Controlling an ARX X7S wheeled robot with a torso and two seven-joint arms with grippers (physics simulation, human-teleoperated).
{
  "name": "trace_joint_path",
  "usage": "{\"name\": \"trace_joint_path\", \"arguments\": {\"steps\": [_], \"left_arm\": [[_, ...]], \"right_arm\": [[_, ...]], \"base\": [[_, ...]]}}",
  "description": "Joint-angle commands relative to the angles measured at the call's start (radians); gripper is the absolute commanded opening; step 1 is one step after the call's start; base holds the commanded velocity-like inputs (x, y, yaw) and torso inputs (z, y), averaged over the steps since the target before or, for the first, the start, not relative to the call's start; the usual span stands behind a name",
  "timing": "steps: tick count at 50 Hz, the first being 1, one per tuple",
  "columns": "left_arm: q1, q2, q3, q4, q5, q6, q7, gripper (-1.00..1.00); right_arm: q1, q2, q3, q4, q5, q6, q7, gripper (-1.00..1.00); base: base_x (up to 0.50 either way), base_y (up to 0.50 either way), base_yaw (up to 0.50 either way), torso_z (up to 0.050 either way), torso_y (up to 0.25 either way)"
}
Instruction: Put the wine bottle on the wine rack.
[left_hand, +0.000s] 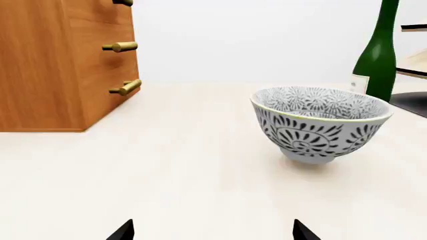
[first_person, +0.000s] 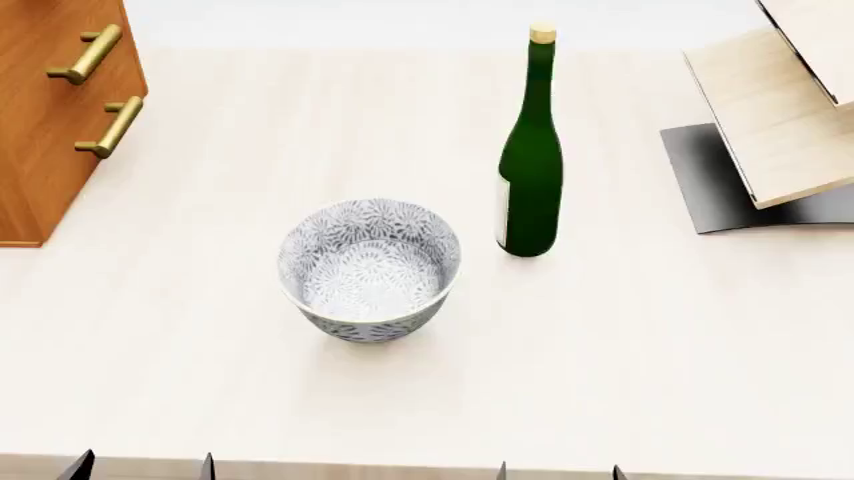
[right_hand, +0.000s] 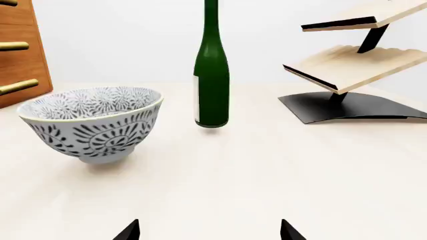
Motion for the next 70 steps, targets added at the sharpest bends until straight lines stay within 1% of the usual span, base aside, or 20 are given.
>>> {"name": "trace_joint_path", "arguments": {"steps": [1,15,25,37,39,45,49,51,55,56,57,64,67,70], "left_arm": [[-0.001,-0.022,0.027,-0.003,-0.022,0.003,-0.027,1.0],[0.009,-0.056,0.069,0.029,-0.058,0.0,-0.058,1.0],[0.032,-0.072,0.089,0.101,-0.063,-0.01,-0.079,1.0],[0.082,-0.094,0.098,0.266,-0.077,-0.021,-0.106,1.0],[0.093,-0.097,0.103,0.29,-0.067,-0.003,-0.114,1.0],[0.124,-0.107,0.096,0.347,-0.084,0.077,-0.119,1.0],[0.156,-0.115,0.106,0.396,-0.033,0.159,-0.139,1.0],[0.169,-0.119,0.111,0.432,-0.004,0.163,-0.151,1.0],[0.184,-0.129,0.118,0.469,0.007,0.176,-0.156,1.0],[0.187,-0.132,0.119,0.485,0.001,0.167,-0.154,1.0],[0.19,-0.134,0.118,0.491,-0.011,0.173,-0.152,1.0],[0.23,-0.144,0.129,0.545,0.047,0.274,-0.175,1.0],[0.237,-0.149,0.13,0.561,0.038,0.275,-0.178,1.0],[0.245,-0.158,0.126,0.569,0.03,0.309,-0.181,1.0]], "right_arm": [[0.002,0.024,-0.03,0.008,0.024,-0.006,0.03,1.0],[-0.013,0.057,-0.071,-0.05,0.054,0.013,0.065,1.0],[-0.055,0.079,-0.092,-0.187,0.051,0.035,0.092,1.0],[-0.117,0.105,-0.092,-0.396,0.095,0.051,0.103,1.0],[-0.132,0.11,-0.09,-0.437,0.103,0.034,0.106,1.0],[-0.169,0.119,-0.083,-0.502,0.112,-0.094,0.108,1.0],[-0.186,0.123,-0.086,-0.525,0.072,-0.157,0.124,1.0],[-0.197,0.123,-0.086,-0.541,0.056,-0.191,0.133,1.0],[-0.211,0.131,-0.09,-0.576,0.056,-0.195,0.139,1.0],[-0.22,0.132,-0.091,-0.582,0.06,-0.238,0.137,1.0],[-0.223,0.133,-0.09,-0.587,0.068,-0.244,0.138,1.0],[-0.249,0.143,-0.09,-0.638,0.076,-0.284,0.147,1.0],[-0.257,0.149,-0.096,-0.641,0.073,-0.319,0.143,1.0],[-0.268,0.15,-0.095,-0.659,0.075,-0.339,0.15,1.0]], "base": [[0.0,0.0,0.0,0.0,0.0],[0.0,0.0,0.0,0.0,0.0],[0.0,0.0,0.0,0.0,0.0],[0.0,0.0,0.0,0.0,0.0],[0.0,0.0,0.0,0.0,0.0],[0.0,0.0,0.0,0.0,0.0],[0.0,0.0,0.0,0.0,0.0],[0.0,0.0,0.0,0.0,0.0],[0.0,0.0,0.0,0.0,0.0],[0.0,0.0,0.0,0.0,0.0],[0.0,0.0,0.0,0.0,0.0],[0.0,0.0,0.0,0.0,0.0],[0.0,0.0,0.0,0.0,0.0],[0.0,0.0,0.0,0.0,0.0]]}}
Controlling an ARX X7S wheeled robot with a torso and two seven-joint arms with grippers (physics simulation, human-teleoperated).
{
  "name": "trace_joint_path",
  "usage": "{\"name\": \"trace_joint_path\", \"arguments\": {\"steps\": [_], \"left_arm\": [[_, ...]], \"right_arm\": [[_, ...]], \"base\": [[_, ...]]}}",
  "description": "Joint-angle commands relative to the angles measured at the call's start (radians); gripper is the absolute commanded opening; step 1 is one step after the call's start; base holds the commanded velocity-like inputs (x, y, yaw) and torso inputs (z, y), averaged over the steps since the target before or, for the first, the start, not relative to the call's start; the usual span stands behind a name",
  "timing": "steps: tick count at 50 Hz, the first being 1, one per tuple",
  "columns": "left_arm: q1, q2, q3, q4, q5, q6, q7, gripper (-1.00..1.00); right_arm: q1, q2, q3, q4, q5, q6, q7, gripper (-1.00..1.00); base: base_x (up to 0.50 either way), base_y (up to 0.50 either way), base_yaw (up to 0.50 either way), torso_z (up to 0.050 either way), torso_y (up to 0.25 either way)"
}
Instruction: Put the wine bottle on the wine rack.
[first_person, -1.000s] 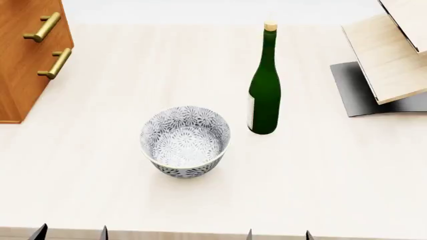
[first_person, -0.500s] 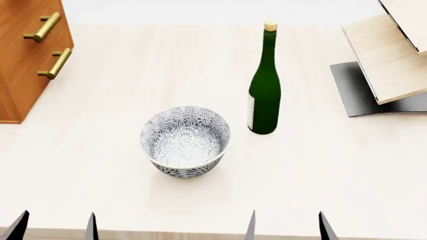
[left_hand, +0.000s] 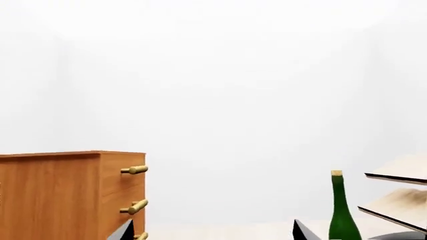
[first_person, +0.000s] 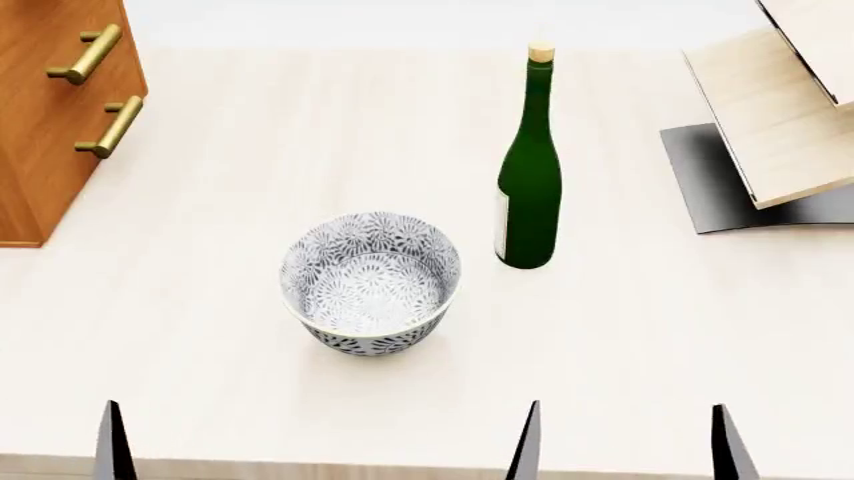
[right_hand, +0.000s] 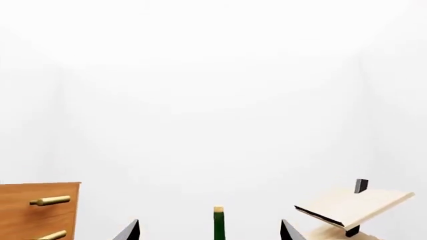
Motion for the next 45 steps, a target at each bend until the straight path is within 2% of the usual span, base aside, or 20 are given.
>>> {"name": "trace_joint_path", "arguments": {"steps": [1,16,45], "left_arm": [[0.044,-0.024,0.005,0.074,0.016,0.096,-0.02,1.0],[0.07,-0.044,0.02,0.102,0.043,0.172,-0.033,1.0],[0.074,-0.063,0.04,0.114,0.059,0.179,-0.057,1.0]], "right_arm": [[-0.041,0.015,-0.005,-0.067,0.003,-0.093,0.012,1.0],[-0.054,0.026,-0.021,-0.071,-0.006,-0.151,0.022,1.0],[-0.056,0.054,-0.056,-0.074,0.02,-0.128,0.038,1.0]], "base": [[0.0,0.0,0.0,0.0,0.0],[0.0,0.0,0.0,0.0,0.0],[0.02,0.0,0.0,0.0,0.0]]}}
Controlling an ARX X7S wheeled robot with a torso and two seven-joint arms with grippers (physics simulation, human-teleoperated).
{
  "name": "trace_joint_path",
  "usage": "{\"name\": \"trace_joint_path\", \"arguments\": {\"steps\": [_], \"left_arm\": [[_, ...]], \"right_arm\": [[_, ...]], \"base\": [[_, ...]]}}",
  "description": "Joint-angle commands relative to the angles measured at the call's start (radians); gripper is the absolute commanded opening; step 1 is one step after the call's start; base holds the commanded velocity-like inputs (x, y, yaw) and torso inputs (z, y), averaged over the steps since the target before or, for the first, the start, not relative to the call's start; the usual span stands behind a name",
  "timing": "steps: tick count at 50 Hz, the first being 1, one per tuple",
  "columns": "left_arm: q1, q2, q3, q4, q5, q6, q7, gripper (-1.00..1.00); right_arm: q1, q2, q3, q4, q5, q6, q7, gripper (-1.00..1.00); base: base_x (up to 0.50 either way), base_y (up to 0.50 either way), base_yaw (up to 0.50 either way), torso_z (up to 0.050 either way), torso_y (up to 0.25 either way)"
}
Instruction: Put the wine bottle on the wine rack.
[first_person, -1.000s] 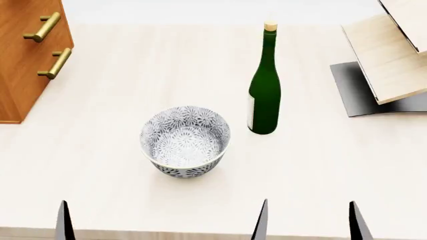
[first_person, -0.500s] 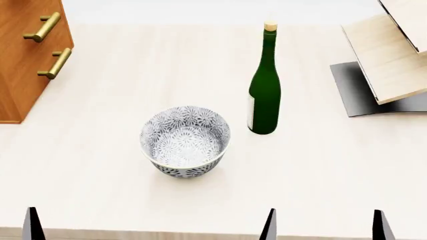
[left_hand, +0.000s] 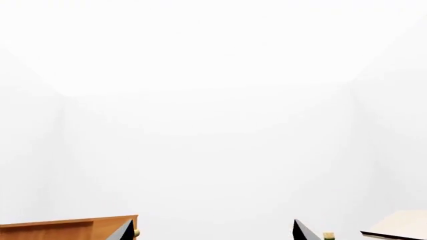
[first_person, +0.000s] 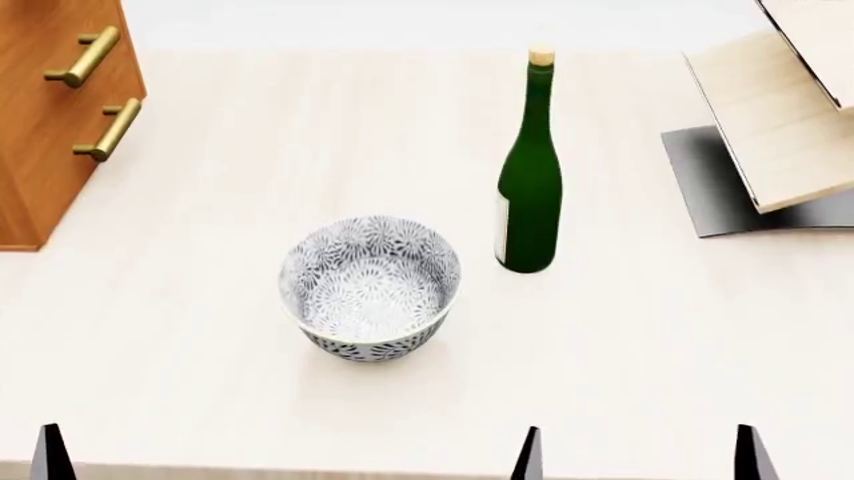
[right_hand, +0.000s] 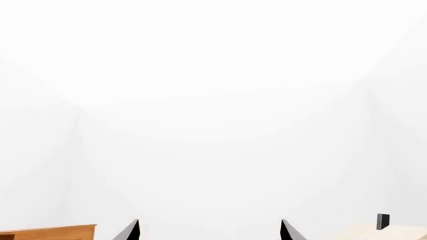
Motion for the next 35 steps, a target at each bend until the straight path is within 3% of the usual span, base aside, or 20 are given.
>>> {"name": "trace_joint_path", "arguments": {"steps": [1,35], "left_arm": [[0.002,-0.008,0.007,0.003,0.006,0.003,-0.01,1.0],[-0.002,-0.03,0.026,0.004,0.007,-0.008,-0.031,1.0]], "right_arm": [[0.0,0.009,-0.01,0.0,0.003,0.006,0.009,1.0],[0.016,0.032,-0.021,0.01,0.004,0.034,0.039,1.0]], "base": [[0.09,0.0,0.0,0.0,0.0],[0.11,0.0,0.0,0.0,0.0]]}}
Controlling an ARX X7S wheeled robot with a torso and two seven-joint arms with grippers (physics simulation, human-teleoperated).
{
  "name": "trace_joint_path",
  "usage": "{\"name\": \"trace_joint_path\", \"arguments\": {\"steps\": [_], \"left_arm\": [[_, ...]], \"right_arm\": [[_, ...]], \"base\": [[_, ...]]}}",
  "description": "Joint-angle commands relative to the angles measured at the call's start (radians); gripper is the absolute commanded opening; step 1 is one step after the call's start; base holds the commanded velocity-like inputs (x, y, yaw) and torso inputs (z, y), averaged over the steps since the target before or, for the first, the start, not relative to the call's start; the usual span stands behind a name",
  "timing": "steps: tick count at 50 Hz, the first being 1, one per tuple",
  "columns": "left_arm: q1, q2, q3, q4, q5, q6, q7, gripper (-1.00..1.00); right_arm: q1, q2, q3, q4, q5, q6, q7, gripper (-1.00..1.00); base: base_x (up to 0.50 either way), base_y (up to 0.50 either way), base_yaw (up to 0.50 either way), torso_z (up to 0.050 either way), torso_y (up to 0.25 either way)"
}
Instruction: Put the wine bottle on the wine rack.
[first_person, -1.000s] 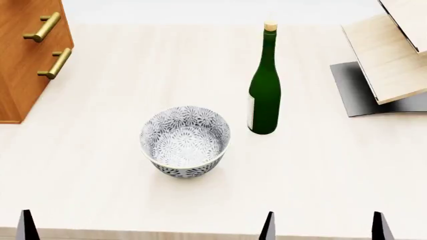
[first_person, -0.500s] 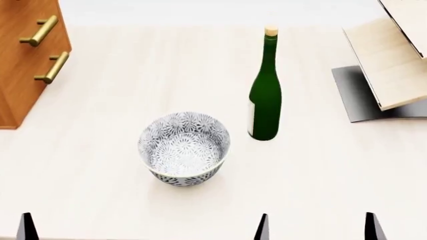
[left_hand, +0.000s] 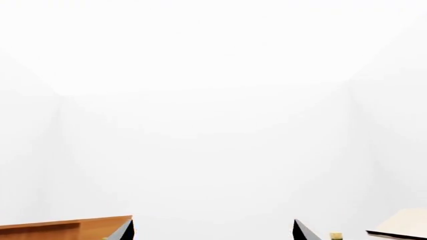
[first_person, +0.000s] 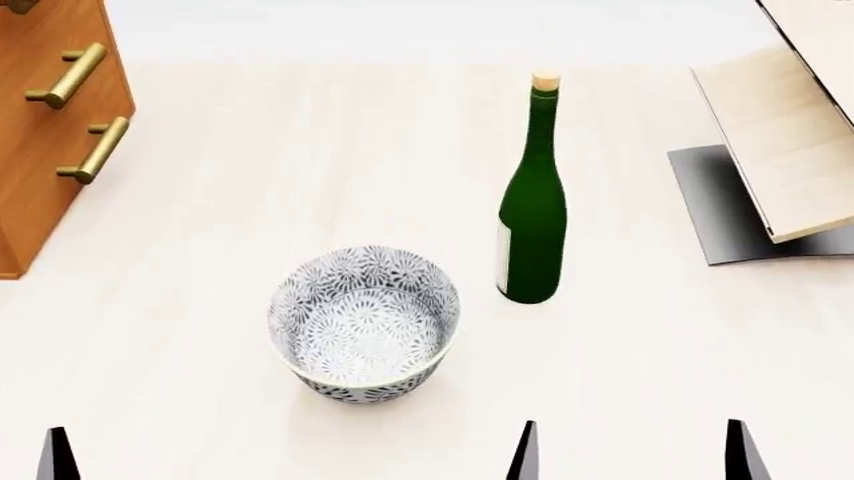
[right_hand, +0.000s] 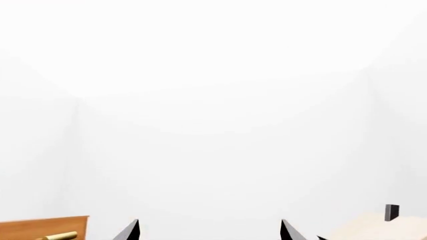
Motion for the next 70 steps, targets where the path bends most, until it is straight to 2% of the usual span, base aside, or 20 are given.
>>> {"name": "trace_joint_path", "arguments": {"steps": [1,70], "left_arm": [[-0.002,-0.007,0.005,-0.001,-0.001,-0.002,-0.008,1.0],[-0.011,-0.043,0.039,0.003,0.002,-0.017,-0.043,1.0]], "right_arm": [[0.003,0.007,-0.004,0.003,-0.002,0.004,0.008,1.0],[0.015,0.049,-0.042,0.017,-0.003,0.008,0.042,1.0]], "base": [[0.11,0.0,0.0,0.0,0.0],[0.11,0.0,0.0,0.0,0.0]]}}
